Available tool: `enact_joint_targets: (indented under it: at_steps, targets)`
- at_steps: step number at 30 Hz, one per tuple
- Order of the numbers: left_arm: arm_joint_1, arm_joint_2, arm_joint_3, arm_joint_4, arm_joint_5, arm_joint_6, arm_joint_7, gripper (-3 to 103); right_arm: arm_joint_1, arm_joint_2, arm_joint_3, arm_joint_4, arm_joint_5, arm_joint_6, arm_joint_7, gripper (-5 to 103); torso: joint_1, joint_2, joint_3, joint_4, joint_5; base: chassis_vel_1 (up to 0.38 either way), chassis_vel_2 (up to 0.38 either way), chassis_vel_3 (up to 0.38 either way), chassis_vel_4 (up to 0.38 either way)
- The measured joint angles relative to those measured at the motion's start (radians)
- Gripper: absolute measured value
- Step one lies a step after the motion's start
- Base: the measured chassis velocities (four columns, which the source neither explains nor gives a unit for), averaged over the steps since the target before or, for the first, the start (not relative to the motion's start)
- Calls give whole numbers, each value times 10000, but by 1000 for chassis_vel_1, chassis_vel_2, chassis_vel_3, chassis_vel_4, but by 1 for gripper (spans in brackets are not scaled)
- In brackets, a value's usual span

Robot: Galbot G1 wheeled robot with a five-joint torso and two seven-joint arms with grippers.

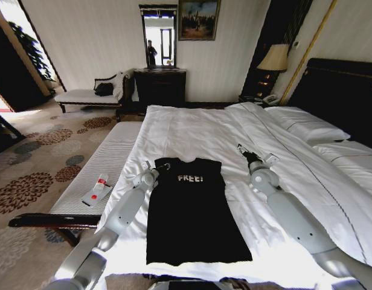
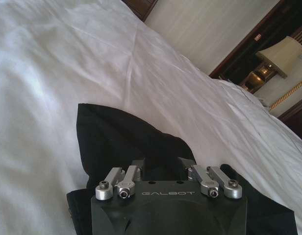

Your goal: Fold the clothes on the bed.

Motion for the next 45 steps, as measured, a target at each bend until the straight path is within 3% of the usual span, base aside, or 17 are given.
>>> enact_joint_targets:
  at_steps: [3, 4, 6, 10, 15, 17, 25, 32, 33, 35, 40, 43, 45]
  targets:
    - [131, 61, -197, -285, -172, -22, -3, 44, 3, 13, -22, 37, -1, 0, 11, 100, 0, 0, 0, -4, -1, 0, 0, 0, 0]
    - [284, 160, -448, -622, -465, -28, -36, 55, 3, 16, -29, 76, -2, 0, 29, 100, 0, 1, 0, -7, -1, 0, 0, 0, 0]
    - [395, 271, -645, -859, -680, -29, -91, 55, -4, 16, -29, 112, -2, -2, 43, 100, 0, 0, -1, -8, -1, 0, 0, 0, 0]
    - [897, 946, -1293, -1207, -1056, 65, -156, 76, -91, 2, -1, 220, 0, -12, 68, 100, -1, 1, -1, 2, -1, 0, 0, 0, 0]
    - [1255, 1185, -1447, -1282, -1164, 212, -39, 88, -120, 0, 4, 238, -4, -16, 74, 100, -1, 0, -1, 3, -3, 0, 0, 0, 0]
    - [1424, 1197, -1478, -1386, -1240, 326, -22, 97, -109, 5, -12, 246, -5, -22, 93, 100, -1, 1, -1, -6, -2, 0, 0, 0, 0]
    - [1518, 954, -1390, -1276, -1236, 413, 53, 100, -149, -65, 25, 317, 23, -38, 138, 100, -1, 0, -1, -2, -1, 0, 0, 0, 0]
    - [1472, 826, -1229, -1214, -1119, 384, 43, 91, -237, -113, 118, 302, 25, -39, 139, 100, -1, 1, -1, -6, 1, 0, 0, 0, 0]
    - [1448, 795, -1190, -1210, -1105, 377, 35, 81, -239, -102, 124, 295, 25, -39, 139, 100, 0, 0, -1, -5, 1, 0, 0, 0, 0]
    - [1444, 785, -1153, -1259, -1098, 376, 30, 70, -238, -73, 124, 271, 23, -39, 136, 100, 0, 0, 0, -1, 1, 0, 0, 0, 0]
    - [1459, 825, -1142, -1400, -1099, 372, 27, 59, -228, -44, 115, 219, 6, -39, 129, 100, 0, 0, -1, -3, 1, 0, 0, 0, 0]
    - [1473, 847, -1122, -1415, -1086, 367, 29, 43, -186, -6, 74, 122, -40, -39, 117, 100, 0, 0, -1, -4, 1, 0, 0, 0, 0]
    - [1471, 837, -1114, -1382, -1068, 364, 33, 37, -171, 5, 64, 109, -45, -39, 116, 100, -1, 0, -1, -3, 1, 0, 0, 0, 0]
